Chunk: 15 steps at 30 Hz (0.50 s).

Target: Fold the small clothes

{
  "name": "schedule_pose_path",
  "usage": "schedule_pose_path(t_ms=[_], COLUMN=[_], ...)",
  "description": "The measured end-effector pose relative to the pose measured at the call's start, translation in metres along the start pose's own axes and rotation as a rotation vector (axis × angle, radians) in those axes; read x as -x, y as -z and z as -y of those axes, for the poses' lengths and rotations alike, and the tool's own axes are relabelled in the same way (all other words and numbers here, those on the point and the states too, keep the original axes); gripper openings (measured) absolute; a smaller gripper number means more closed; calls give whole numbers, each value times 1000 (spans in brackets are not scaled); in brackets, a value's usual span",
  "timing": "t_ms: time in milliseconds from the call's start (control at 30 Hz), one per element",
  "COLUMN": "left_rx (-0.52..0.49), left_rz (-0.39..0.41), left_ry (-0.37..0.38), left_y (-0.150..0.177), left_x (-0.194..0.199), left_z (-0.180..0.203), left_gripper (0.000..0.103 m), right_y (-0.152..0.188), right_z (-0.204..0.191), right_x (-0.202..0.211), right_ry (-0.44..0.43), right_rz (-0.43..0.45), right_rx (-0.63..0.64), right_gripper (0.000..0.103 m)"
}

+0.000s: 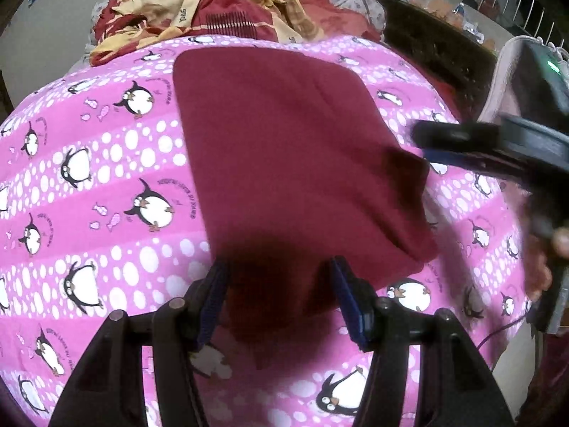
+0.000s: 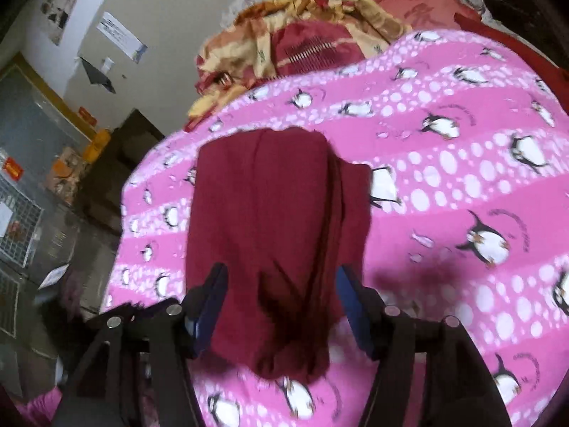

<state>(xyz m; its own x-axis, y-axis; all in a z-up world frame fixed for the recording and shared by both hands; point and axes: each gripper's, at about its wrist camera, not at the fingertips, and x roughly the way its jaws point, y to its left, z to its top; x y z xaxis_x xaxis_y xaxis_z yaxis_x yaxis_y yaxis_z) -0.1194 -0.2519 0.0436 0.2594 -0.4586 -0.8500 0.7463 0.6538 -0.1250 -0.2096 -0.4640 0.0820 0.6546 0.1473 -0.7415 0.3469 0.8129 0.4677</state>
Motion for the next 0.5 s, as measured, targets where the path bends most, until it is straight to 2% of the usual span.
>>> schedule_pose_path(t_ms=[33, 67, 100, 200, 267, 367, 500], left_rx=[-1, -1, -2, -10, -16, 1, 35], left_rz=[-5, -11, -13, -20, -22, -47, -47], left_ry=[0, -5, -10, -11, -14, -24, -12], left_y=[0, 0, 0, 0, 2, 4, 5], left_x=[-2, -5, -6, -9, -13, -23, -23], left_z=[1, 2, 2, 3, 2, -2, -6], left_gripper=[57, 57, 58, 63, 65, 66, 66], right_y=[-4, -5, -5, 0, 4, 5, 5], right_z=[-1, -2, -2, -7, 4, 23, 11], right_x=[-10, -19, -24, -20, -22, -28, -14], right_ry=[13, 20, 29, 106, 162, 136, 129], right_rz=[-11, -21, -22, 2, -3, -21, -13], right_rx=[4, 14, 30, 115, 126, 58, 84], right_gripper=[59, 47, 14, 13, 12, 12, 14])
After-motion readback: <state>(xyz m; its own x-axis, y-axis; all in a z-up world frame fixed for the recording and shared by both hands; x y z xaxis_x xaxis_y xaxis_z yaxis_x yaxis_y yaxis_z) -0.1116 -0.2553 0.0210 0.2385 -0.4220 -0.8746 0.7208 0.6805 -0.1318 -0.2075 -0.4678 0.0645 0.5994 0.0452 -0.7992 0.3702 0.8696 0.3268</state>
